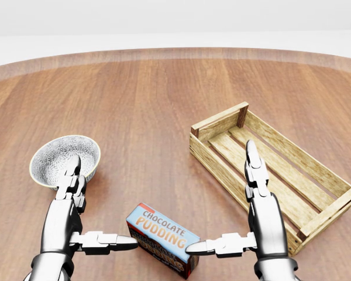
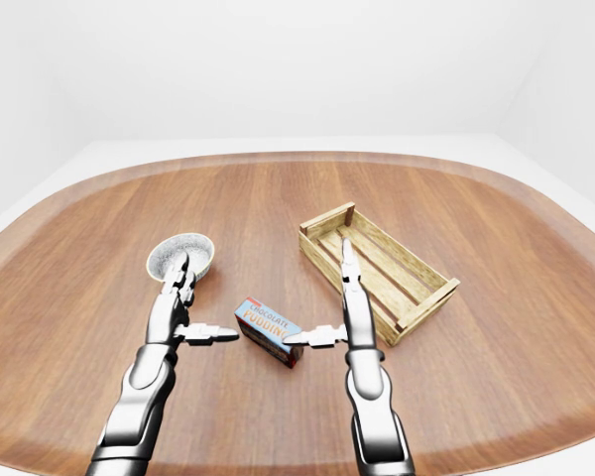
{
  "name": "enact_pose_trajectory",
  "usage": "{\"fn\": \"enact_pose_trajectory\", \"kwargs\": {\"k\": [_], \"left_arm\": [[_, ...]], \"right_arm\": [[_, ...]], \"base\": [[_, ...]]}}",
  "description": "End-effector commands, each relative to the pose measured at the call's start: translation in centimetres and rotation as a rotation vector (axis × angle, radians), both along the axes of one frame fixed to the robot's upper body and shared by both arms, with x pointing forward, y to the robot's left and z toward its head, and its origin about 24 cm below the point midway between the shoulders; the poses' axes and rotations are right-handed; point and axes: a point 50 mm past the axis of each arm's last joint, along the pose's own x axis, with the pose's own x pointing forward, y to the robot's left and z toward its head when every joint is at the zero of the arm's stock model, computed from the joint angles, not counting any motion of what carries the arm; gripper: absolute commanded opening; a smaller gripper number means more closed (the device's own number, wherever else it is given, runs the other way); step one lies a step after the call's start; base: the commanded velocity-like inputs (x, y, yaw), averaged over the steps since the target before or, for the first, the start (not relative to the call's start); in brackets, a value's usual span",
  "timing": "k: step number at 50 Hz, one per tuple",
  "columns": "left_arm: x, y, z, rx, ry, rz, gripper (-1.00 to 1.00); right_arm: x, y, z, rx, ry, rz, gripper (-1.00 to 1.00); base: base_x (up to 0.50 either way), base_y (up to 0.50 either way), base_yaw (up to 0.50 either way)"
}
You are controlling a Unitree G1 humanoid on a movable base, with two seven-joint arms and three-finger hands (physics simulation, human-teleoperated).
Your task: Pick up the chocolate pudding and put it in the tray.
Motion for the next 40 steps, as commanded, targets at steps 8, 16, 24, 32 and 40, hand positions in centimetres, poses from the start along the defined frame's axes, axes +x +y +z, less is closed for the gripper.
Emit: {"fn": "enact_pose_trajectory", "kwargs": {"k": [8, 16, 24, 32, 40], "left_arm": [[0.0, 0.1, 0.0, -0.010, 0.001, -0.001, 1.00], [0.0, 0.0, 0.0, -0.008, 0.000, -0.002, 1.00], [0.0, 0.0, 0.1, -0.008, 0.000, -0.002, 1.00], [0.0, 0.0, 0.0, -0.007, 0.000, -0.001, 1.00], [0.0, 0.0, 0.0, -0.008, 0.000, -0.001, 1.00]], "right_arm": [[0.8, 1.0, -2.2, -0.012, 0.094, 0.028, 1.00], [1.1, 1.2, -3.7, -0.028, 0.157, 0.038, 1.00], [1.5, 1.1, -5.3, -0.040, 0.227, 0.029, 1.00], [1.9, 1.2, -6.8, -0.037, 0.300, 0.037, 1.00], [1.9, 1.2, -7.3, -0.034, 0.321, 0.040, 1.00]], "base": [[0.00, 0.00, 0.00], [0.00, 0.00, 0.00], [0.00, 0.00, 0.00], [0.00, 0.00, 0.00], [0.00, 0.00, 0.00]]}}
